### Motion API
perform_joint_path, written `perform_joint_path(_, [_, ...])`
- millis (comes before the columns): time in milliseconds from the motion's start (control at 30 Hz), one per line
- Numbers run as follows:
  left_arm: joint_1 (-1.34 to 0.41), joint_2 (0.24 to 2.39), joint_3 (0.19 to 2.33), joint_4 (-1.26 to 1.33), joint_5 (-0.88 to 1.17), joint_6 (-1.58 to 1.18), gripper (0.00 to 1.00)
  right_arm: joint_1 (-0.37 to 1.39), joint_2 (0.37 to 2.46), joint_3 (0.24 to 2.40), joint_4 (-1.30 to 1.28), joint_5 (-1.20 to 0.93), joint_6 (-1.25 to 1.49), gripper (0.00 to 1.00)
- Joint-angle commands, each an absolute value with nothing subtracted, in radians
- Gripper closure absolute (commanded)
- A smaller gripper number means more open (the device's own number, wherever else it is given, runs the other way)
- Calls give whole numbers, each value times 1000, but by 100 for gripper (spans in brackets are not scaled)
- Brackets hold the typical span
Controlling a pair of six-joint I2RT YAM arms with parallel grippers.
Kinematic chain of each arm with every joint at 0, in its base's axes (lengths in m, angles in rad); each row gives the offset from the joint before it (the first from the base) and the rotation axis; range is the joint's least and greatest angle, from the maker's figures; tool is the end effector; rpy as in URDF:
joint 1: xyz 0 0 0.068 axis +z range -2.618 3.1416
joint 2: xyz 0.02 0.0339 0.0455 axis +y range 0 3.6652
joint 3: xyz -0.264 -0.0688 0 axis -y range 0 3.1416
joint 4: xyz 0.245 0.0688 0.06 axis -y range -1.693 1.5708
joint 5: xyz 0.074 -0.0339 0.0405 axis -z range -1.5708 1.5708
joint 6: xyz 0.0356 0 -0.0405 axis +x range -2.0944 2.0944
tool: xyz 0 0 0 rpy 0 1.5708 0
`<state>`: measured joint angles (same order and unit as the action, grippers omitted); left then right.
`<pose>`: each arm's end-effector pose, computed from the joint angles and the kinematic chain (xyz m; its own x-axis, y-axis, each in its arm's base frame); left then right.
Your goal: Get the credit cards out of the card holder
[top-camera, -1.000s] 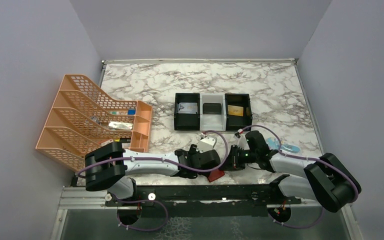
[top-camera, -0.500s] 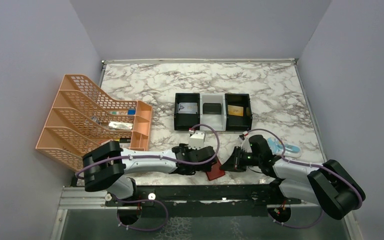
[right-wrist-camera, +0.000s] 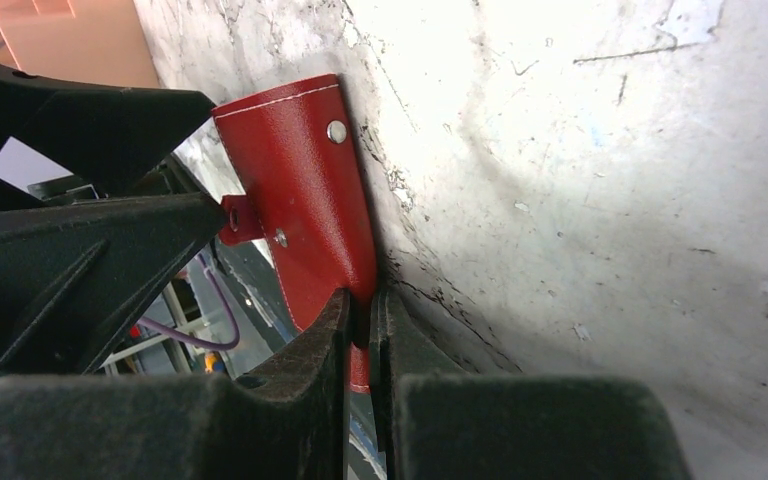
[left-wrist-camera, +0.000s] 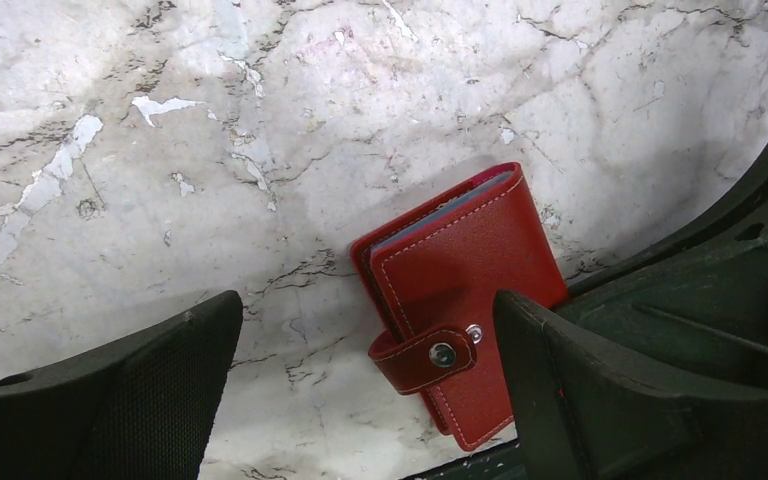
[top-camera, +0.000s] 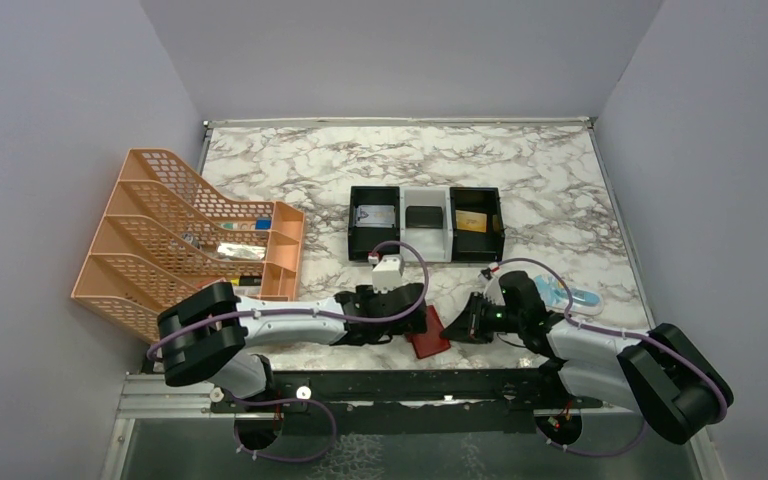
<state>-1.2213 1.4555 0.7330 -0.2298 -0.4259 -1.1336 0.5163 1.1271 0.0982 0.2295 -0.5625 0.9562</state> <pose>0.1079 -0.2531 0.1720 -0.8190 -0.1623 -0.5504 0.0748 0.9208 -0.3828 0.1272 0.0940 0.0983 -0.9649 0.2470 -0.0896 0.0822 0.6075 0.7900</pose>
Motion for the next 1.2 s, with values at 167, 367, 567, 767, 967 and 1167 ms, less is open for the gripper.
perform_joint_path(167, [-1227,1629,949,-408,-356,-1070,3,517,1117,88,180,-437,929,99])
perform_joint_path(367, [-1235,1611,914,-430,-353,-1108,19,517,1098,109,121,-402,900,99])
perform_joint_path(567, [-1240,1551,854,-436,-365,-1144,37,517,1080,118,99,-371,895,99])
perform_joint_path(767, [-1241,1513,821,-440,-395,-1179,53,517,1078,114,102,-376,892,99])
perform_joint_path(967, [-1241,1504,817,-439,-416,-1190,62,517,1075,107,100,-377,891,99])
perform_joint_path(1167, [-1241,1505,831,-426,-439,-1194,66,517,1081,122,91,-379,885,99])
